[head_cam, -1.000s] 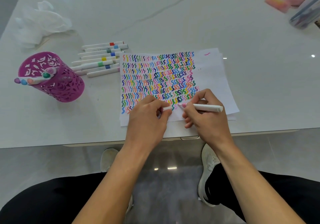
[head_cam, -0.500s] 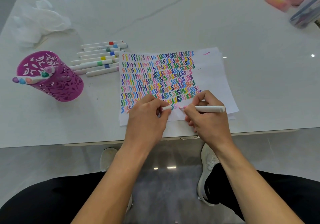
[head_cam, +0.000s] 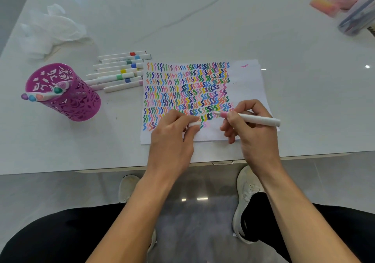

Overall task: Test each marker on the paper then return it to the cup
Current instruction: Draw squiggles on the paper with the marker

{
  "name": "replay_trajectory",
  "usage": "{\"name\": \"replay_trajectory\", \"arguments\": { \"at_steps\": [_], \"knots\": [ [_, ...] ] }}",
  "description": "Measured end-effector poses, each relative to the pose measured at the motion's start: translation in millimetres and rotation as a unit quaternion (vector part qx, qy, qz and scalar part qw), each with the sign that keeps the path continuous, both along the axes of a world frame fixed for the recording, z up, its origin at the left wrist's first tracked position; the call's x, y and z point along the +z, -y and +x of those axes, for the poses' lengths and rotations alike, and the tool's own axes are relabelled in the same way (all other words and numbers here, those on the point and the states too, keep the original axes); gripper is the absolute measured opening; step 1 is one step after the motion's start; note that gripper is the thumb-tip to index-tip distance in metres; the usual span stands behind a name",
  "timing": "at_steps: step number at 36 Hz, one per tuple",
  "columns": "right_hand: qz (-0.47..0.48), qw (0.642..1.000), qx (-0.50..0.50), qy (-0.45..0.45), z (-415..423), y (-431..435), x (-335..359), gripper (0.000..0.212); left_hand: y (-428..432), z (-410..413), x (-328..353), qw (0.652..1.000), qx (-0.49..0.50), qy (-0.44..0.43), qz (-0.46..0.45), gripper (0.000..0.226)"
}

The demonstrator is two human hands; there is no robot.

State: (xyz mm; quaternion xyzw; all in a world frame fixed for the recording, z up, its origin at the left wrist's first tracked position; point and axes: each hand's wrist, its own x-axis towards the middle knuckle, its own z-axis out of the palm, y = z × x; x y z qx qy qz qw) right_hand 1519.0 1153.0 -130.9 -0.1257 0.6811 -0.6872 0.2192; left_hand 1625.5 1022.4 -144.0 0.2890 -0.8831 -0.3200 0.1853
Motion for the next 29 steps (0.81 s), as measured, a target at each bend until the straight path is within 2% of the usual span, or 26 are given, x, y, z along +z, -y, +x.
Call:
{"name": "replay_trajectory", "arguments": {
  "at_steps": [4,7,9,14,19,29],
  "knots": [
    [-0.015,1.000,0.006,-0.009,-1,0,4,0.013,0,-1,4,0.993,0.030,-0.065,0.092,0.015],
    [-0.029,0.999,0.014,-0.009,0,1,9,0.013,1,-1,5,0.970,0.066,-0.102,0.212,0.018],
    [-0.038,0.999,0.020,-0.003,0,2,11,0.014,2,-1,5,0.958,0.077,-0.114,0.253,0.019],
    [-0.068,0.997,0.038,0.024,2,5,12,0.010,0,-2,7,0.953,0.068,-0.132,0.263,0.019],
    [-0.039,0.998,0.057,0.006,4,5,10,0.014,-2,-1,9,0.955,0.043,-0.132,0.262,0.021],
    [-0.014,0.997,0.070,0.011,5,7,2,0.008,0,-1,7,0.962,0.002,-0.101,0.252,0.019]
  ]
}}
